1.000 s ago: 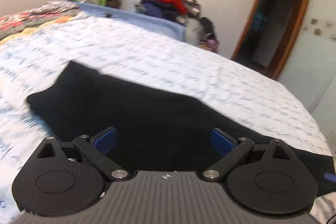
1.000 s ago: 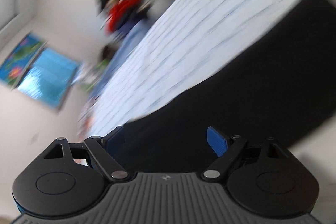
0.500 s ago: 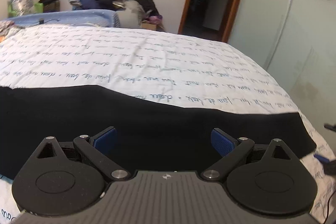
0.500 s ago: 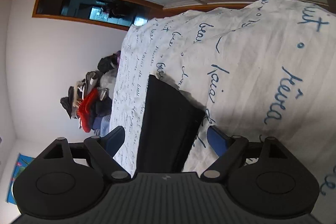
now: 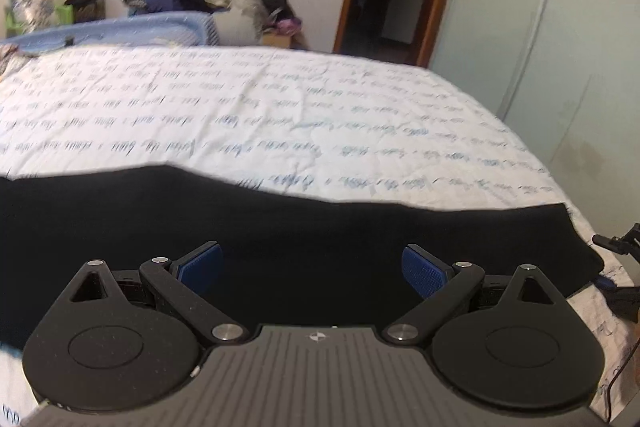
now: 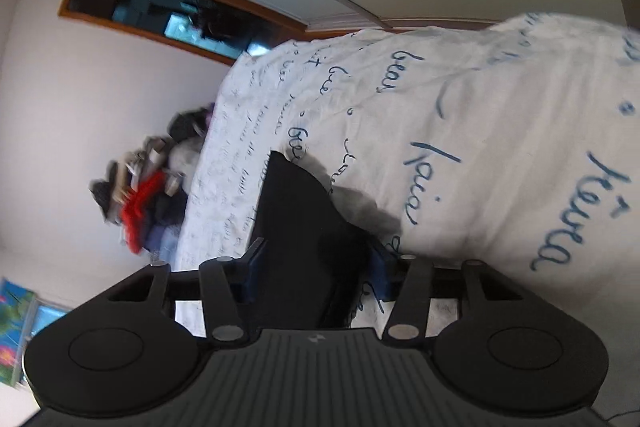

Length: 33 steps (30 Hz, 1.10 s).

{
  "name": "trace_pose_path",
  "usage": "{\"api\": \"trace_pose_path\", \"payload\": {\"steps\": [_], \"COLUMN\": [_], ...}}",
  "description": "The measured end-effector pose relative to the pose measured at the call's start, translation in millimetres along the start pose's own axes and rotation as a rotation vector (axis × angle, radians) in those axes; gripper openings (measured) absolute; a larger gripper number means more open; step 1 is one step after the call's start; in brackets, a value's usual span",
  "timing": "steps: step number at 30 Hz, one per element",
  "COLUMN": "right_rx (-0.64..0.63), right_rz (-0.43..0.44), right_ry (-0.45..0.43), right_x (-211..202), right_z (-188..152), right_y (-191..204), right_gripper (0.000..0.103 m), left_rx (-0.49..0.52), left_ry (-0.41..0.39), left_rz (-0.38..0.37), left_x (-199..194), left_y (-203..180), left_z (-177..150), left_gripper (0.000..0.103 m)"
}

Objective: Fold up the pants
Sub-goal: 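Grasp the end of the folded pants with the right gripper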

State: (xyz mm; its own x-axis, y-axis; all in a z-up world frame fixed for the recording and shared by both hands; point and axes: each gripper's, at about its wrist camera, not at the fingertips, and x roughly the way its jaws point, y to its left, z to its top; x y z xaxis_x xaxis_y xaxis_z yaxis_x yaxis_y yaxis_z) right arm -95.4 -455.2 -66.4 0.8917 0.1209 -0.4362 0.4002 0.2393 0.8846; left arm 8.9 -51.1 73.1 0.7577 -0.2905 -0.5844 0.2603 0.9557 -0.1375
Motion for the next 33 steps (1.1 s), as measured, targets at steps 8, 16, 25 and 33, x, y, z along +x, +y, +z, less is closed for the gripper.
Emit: {"api": "trace_pose_path", "payload": {"steps": [8, 16, 25, 33], "right_rx": [0.128, 0.069, 0.050, -0.438], "right_rz": [0.065, 0.076, 0.072, -0.184], "right_ry": [0.028, 0.049, 0.023, -0.087], "right_x": [3, 21, 18, 14], "right_z": [3, 2, 1, -31], "right_y": [-17, 3, 1, 51], "right_gripper": [0.050, 0.061, 0.046, 0.012], "left_rx": [0.033, 0.077, 0.068, -0.065], "left_ry": [0.021, -0.013, 0.034, 0.169], "left_rz": [-0.069, -0.133, -0.160, -0.414], "left_x": [13, 10, 23, 69], "left_y": [-28, -53, -61, -111], "left_z": [7, 15, 18, 69], "left_gripper": [0.098, 0.098, 0.098, 0.098]}}
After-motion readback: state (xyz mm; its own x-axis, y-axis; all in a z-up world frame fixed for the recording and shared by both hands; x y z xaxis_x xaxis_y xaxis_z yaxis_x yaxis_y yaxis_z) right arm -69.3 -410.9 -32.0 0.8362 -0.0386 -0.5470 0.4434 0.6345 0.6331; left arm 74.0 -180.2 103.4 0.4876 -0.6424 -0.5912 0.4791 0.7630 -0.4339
